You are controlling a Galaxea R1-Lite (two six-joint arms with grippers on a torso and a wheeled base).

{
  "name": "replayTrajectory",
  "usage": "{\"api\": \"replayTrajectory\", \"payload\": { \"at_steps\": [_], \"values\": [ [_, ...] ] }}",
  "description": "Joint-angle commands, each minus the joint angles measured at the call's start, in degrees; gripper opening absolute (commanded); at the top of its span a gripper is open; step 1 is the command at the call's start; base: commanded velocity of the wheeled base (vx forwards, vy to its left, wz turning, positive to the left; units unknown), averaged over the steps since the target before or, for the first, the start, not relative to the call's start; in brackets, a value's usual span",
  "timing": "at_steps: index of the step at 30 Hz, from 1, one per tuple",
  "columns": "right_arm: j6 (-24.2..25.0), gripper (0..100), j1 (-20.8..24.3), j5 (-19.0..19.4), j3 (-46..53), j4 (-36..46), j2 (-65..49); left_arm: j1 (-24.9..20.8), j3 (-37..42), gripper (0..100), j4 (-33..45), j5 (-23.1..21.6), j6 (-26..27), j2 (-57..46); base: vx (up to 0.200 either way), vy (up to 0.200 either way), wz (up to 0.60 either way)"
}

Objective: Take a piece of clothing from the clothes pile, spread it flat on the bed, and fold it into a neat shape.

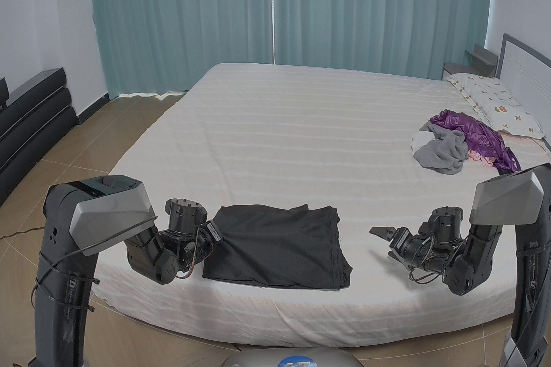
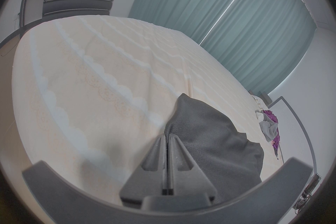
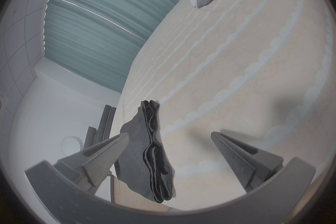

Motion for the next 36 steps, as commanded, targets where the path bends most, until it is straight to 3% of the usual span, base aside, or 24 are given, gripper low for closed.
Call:
{"api": "replayTrajectory", "payload": {
  "at_steps": [1,9,10,19,28,31,33,36],
  "values": [
    [0.0,100,0.2,0.0,0.0,0.0,0.1,0.0,0.0,0,-0.1,0.0,0.0,0.0,0.000,0.000,0.00],
    [0.0,100,0.1,0.0,0.0,0.0,0.1,-0.1,0.1,0,-0.1,0.0,-0.1,-0.1,0.000,0.000,0.00],
    [0.0,100,0.1,0.0,0.0,0.0,0.1,-0.1,0.1,100,-0.1,0.0,-0.1,-0.1,0.000,0.000,0.00],
    [0.0,100,0.1,0.0,0.0,0.0,0.1,0.0,0.1,100,-0.1,0.0,-1.9,-0.7,0.000,0.000,0.00],
    [0.4,100,-0.4,0.1,-0.4,0.0,-0.5,2.7,4.2,100,0.0,-0.9,-6.4,-7.7,0.000,0.000,0.00],
    [0.9,100,-0.4,-0.7,0.0,-0.1,-1.0,3.4,4.7,100,0.0,-0.9,-6.4,-9.5,0.000,0.000,0.00],
    [0.9,100,-1.4,-4.4,1.4,-0.6,-6.5,5.6,5.8,100,-0.2,-0.9,-4.5,-13.7,0.000,0.000,0.00],
    [0.4,100,-3.3,-5.6,3.8,-0.9,-13.1,7.6,7.1,100,-0.1,-0.8,-3.8,-19.1,0.000,0.000,0.00]
  ]
}}
